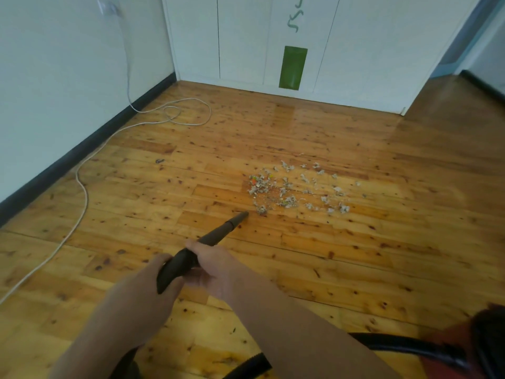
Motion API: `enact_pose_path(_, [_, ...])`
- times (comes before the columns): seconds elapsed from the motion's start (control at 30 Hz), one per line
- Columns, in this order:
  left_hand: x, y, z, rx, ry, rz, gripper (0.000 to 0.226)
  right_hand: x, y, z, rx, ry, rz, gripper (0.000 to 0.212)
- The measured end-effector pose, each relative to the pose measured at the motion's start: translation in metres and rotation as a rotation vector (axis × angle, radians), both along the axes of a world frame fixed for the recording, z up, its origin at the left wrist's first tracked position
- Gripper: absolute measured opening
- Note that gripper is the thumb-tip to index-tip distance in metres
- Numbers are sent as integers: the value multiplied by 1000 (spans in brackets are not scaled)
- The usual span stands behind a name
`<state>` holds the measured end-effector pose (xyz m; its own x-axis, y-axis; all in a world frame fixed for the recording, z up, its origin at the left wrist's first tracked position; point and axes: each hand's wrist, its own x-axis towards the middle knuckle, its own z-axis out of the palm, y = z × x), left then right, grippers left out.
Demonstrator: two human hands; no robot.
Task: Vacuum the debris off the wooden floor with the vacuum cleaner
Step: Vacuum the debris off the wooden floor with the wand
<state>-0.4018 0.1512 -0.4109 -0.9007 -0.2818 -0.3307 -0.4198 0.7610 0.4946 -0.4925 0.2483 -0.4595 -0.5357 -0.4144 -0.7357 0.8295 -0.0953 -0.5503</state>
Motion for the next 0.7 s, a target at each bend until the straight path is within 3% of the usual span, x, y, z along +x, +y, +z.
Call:
enact_pose_path(0.43, [25, 14, -17, 101, 16, -5, 20, 42, 8, -6, -40, 14, -168, 44])
enact_pose_path(0.7, [25, 15, -21, 125, 26, -30, 20, 37, 13, -6, 8, 15, -100, 17])
